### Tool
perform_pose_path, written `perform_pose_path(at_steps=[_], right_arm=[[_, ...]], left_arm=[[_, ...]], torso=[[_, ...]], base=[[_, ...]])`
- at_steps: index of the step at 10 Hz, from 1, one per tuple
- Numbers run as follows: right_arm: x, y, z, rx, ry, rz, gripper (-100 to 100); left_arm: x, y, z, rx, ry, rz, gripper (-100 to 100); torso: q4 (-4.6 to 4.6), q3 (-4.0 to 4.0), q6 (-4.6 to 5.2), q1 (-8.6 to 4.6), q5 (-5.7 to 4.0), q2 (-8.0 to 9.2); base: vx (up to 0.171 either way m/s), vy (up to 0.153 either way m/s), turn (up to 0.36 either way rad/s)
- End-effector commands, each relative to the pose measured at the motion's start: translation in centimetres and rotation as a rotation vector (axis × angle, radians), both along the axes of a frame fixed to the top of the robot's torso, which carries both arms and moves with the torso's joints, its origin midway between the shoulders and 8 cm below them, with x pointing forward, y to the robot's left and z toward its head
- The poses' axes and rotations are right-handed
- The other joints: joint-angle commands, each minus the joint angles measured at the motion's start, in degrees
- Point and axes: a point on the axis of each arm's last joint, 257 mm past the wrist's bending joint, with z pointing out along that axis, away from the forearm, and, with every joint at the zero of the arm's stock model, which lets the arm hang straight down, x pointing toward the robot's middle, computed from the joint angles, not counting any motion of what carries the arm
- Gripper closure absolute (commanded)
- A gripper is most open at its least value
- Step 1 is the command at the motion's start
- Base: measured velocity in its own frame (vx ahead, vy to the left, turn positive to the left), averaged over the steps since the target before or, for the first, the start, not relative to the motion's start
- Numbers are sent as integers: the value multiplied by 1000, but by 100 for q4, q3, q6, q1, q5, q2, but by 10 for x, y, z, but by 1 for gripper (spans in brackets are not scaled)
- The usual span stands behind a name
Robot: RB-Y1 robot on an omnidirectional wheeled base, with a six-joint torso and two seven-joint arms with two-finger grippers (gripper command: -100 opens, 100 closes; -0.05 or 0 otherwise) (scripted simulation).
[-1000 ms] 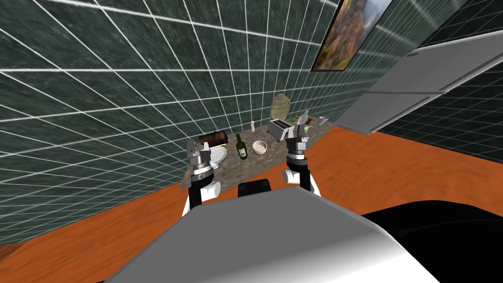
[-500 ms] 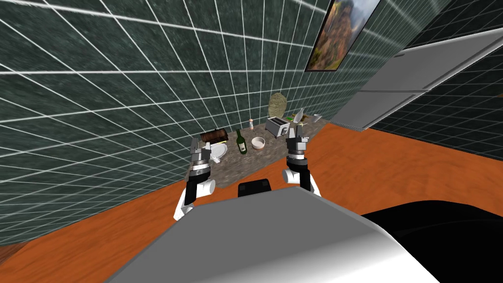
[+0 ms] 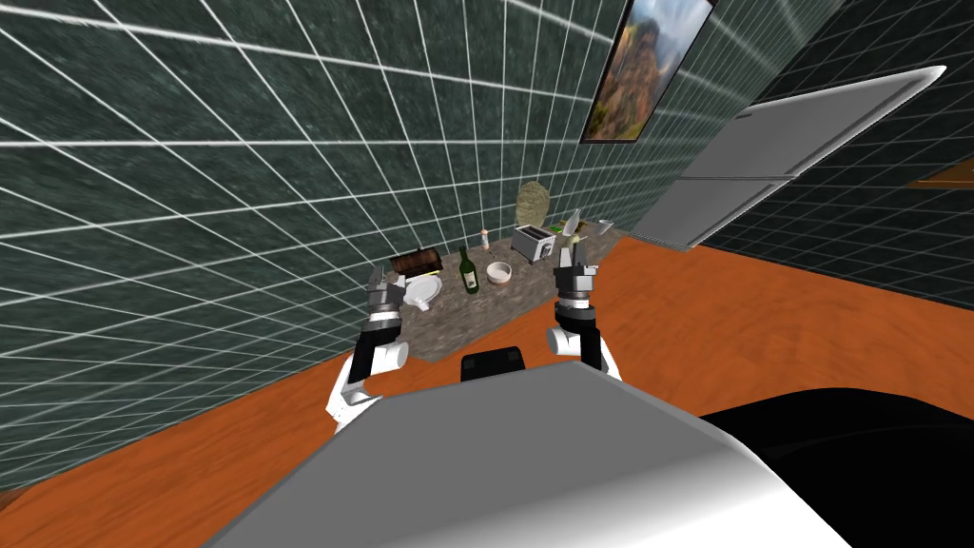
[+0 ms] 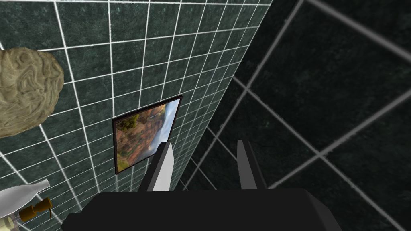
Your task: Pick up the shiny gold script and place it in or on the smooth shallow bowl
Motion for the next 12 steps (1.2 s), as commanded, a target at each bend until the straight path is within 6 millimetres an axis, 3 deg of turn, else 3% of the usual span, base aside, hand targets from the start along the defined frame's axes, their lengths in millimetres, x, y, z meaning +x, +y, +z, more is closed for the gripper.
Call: perform_pose_path(at_steps=[1, 4, 5, 6, 7, 10, 11, 12], right_arm=[[0, 0, 0, 0, 0, 0, 0], [0, 0, 0, 0, 0, 0, 0], [0, 0, 0, 0, 0, 0, 0], [0, 0, 0, 0, 0, 0, 0], [0, 0, 0, 0, 0, 0, 0], [0, 0, 0, 0, 0, 0, 0], [0, 0, 0, 0, 0, 0, 0], [0, 0, 0, 0, 0, 0, 0]], left_arm=[[16, 18, -10, -26, 49, 2, -100], [30, 34, -23, -51, 115, 14, -100], [41, 49, -27, -78, 146, 22, -100], [42, 50, -31, -79, 159, 25, -100], [51, 65, -33, -109, 183, 33, -100], [63, 84, -47, -149, 251, 55, -100], [72, 100, -50, -186, 274, 65, -100], [73, 101, -57, -190, 299, 72, -100]], torso=[[0, 0, 0, 0, 0, 0], [-1, -4, 1, 4, 1, -7], [-2, -6, -2, 2, 1, -11], [-3, -6, 0, 1, 1, -11], [-2, -6, -2, -2, 0, -12], [-3, -7, 1, 0, 0, -12], [-3, -7, -2, -2, 0, -14], [-3, -8, 0, -1, 0, -15]], base=[[-84, 40, -134], [-51, 40, -74], [-46, 31, -87], [-41, 28, -71], [-40, 29, -137], [-40, 30, -93], [-35, 29, -116], [-27, 28, -95]])
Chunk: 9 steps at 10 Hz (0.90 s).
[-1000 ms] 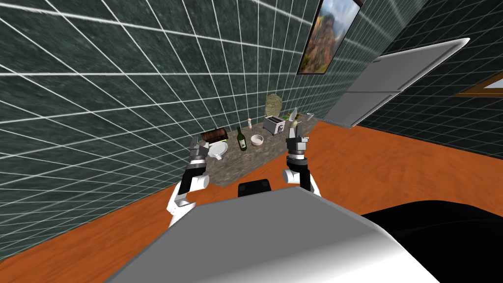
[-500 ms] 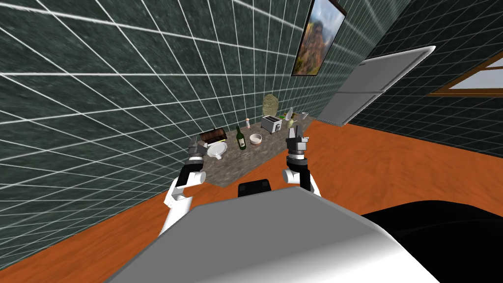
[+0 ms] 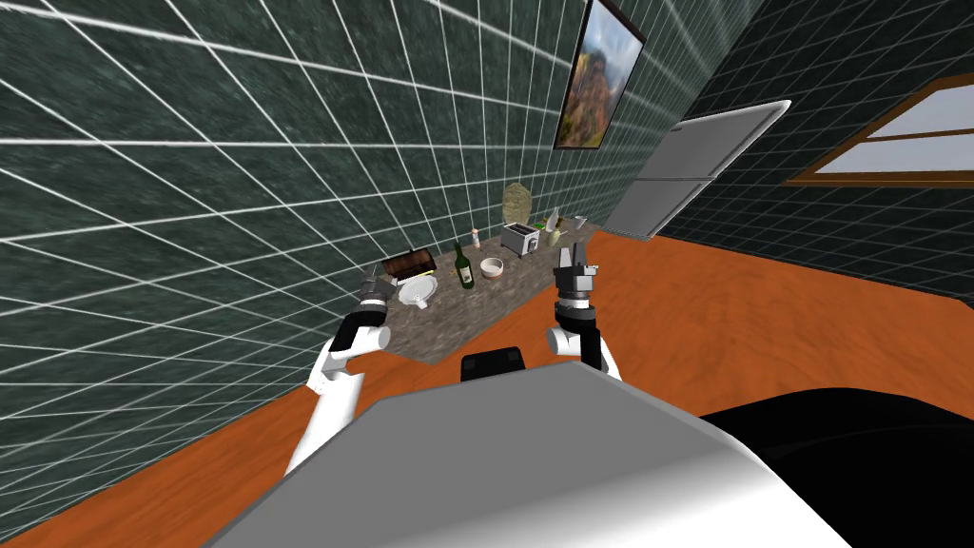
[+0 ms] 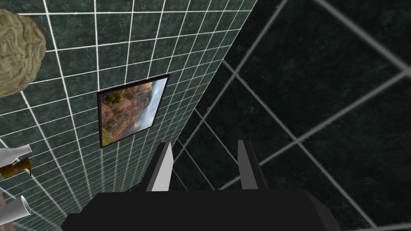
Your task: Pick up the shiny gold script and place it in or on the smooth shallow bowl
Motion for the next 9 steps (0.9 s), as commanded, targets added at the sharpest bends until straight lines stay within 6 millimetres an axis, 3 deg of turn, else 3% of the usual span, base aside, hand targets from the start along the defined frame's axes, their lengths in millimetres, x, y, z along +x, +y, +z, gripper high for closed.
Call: perform_pose_path(at_steps=[1, 4, 5, 6, 7, 9], right_arm=[[0, 0, 0, 0, 0, 0, 0], [0, 0, 0, 0, 0, 0, 0], [0, 0, 0, 0, 0, 0, 0], [0, 0, 0, 0, 0, 0, 0], [0, 0, 0, 0, 0, 0, 0], [0, 0, 0, 0, 0, 0, 0]], left_arm=[[11, 19, -8, -47, 41, 19, -100], [20, 39, -26, -99, 118, 48, -100], [26, 54, -28, -144, 137, 64, -100], [26, 55, -35, -149, 162, 69, -100], [32, 70, -38, -196, 182, 85, -100], [31, 71, -48, -203, 220, 93, -100]], torso=[[0, 0, 0, 0, 0, 0], [-1, -1, 2, 2, 0, -2], [-1, -2, -1, 0, 1, -3], [-1, -2, 1, 0, 0, -3], [-1, -3, -1, -2, 0, -5], [-1, -3, -2, -2, 0, -6]], base=[[-27, 33, -187], [-26, 27, -105], [-22, 27, -164], [-20, 24, -106], [-23, 20, -193], [-11, 17, -48]])
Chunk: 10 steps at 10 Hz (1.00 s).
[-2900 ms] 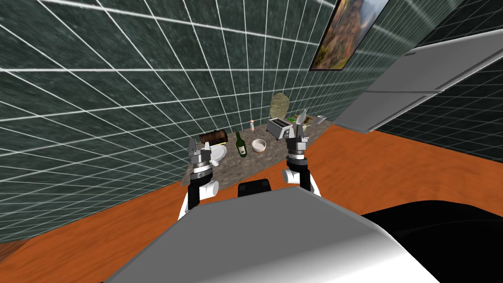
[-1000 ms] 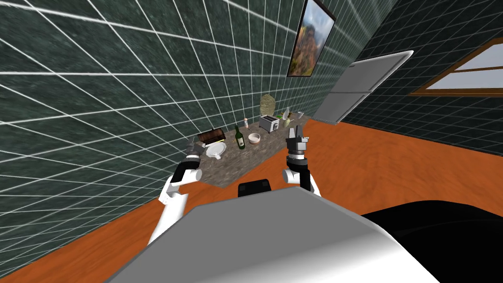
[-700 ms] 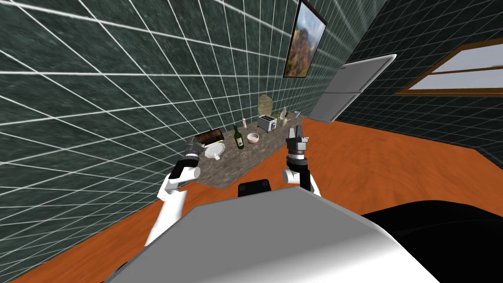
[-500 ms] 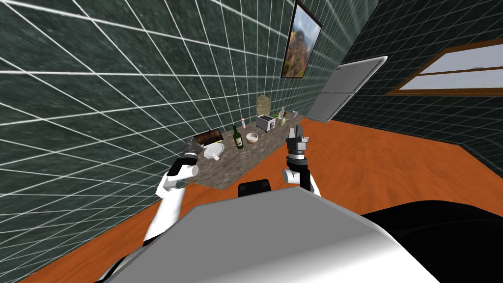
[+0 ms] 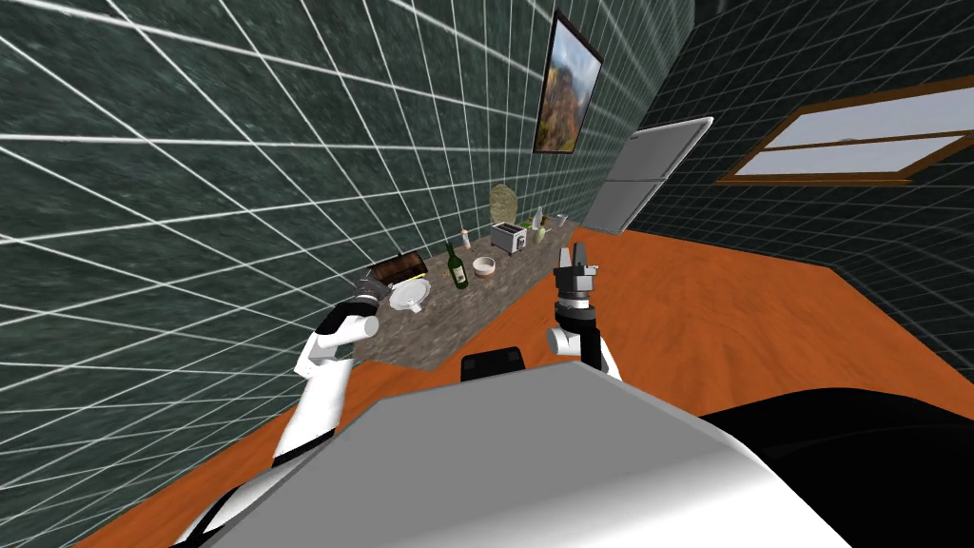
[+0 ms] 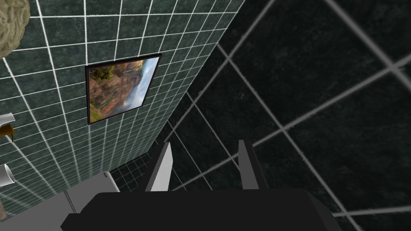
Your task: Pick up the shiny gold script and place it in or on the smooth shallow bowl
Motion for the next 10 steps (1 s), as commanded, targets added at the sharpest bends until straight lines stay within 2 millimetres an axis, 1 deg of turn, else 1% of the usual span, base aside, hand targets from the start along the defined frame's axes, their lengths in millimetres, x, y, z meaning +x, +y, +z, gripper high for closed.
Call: perform_pose_path(at_steps=[1, 2, 3, 4, 5, 6, 7, 8, 9, 10], right_arm=[[0, 0, 0, 0, 0, 0, 0], [0, 0, 0, 0, 0, 0, 0], [0, 0, 0, 0, 0, 0, 0], [0, 0, 0, 0, 0, 0, 0], [0, 0, 0, 0, 0, 0, 0], [0, 0, 0, 0, 0, 0, 0], [0, 0, 0, 0, 0, 0, 0], [0, 0, 0, 0, 0, 0, 0], [0, 0, 0, 0, 0, 0, 0], [0, 0, 0, 0, 0, 0, 0]], left_arm=[[5, 15, -8, -53, 39, 22, -100], [5, 15, -14, -58, 61, 25, -100], [9, 28, -17, -107, 80, 42, -100], [7, 29, -25, -113, 109, 46, -100], [7, 29, -26, -115, 116, 47, -100], [10, 40, -33, -168, 147, 65, -100], [8, 40, -39, -173, 169, 68, -100], [11, 49, -43, -223, 191, 81, -100], [8, 50, -52, -231, 222, 87, -100], [11, 55, -52, -278, 243, 93, -100]], torso=[[0, 0, 0, 0, 0, 0], [0, -1, 6, 1, -1, -2], [0, -1, 2, 1, 0, -2], [-1, -1, 6, 2, 0, -2], [-1, -2, 1, 3, 1, -3], [-1, -2, -1, 0, 0, -3], [-1, -3, 5, -2, -1, -4], [-1, -3, 1, 0, 0, -4], [-1, -3, 4, 2, 0, -6], [-2, -4, 1, 2, 1, -7]], base=[[-6, 13, -165], [-9, 19, -126], [-8, 20, -237], [-6, 24, -100], [-1, 10, 24], [0, 7, -183], [0, 15, -150], [3, 19, -177], [4, 22, -109], [13, 22, -241]])
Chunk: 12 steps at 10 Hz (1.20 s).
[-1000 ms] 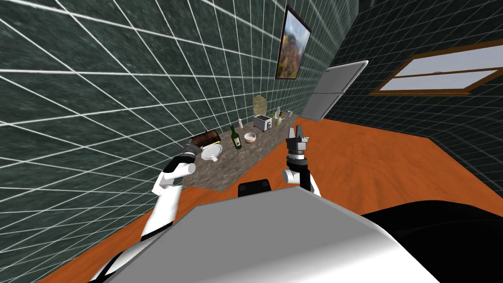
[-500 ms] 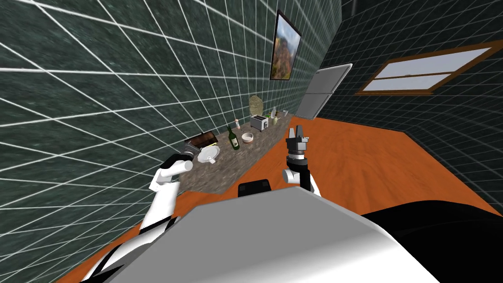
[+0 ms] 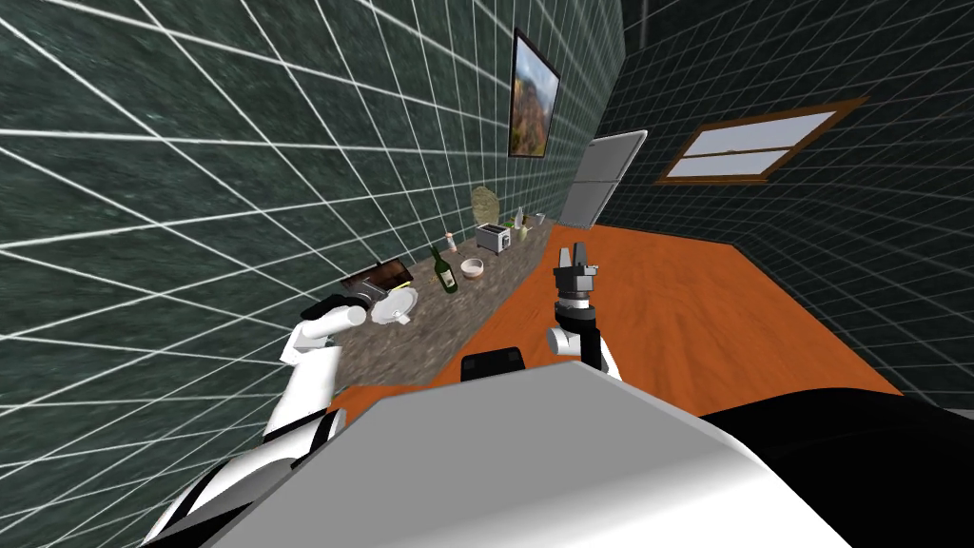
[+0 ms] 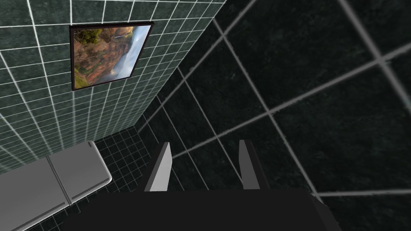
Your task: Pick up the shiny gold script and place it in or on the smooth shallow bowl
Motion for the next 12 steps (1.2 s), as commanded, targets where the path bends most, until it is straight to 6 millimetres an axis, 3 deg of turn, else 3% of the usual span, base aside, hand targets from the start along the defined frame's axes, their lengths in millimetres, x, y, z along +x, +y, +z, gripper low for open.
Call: perform_pose_path(at_steps=[1, 6, 12], right_arm=[[0, 0, 0, 0, 0, 0, 0], [0, 0, 0, 0, 0, 0, 0], [0, 0, 0, 0, 0, 0, 0]], left_arm=[[-4, 7, -15, -38, 50, 14, -100], [-11, 21, -47, -204, 186, 52, -100], [-29, 20, -81, -364, 342, 69, -100]], torso=[[0, 0, 0, 0, 0, 0], [-1, -2, -6, 0, 1, -3], [-3, -5, -9, -2, 1, -9]], base=[[12, 23, -125], [20, 21, -168], [33, 21, -166]])
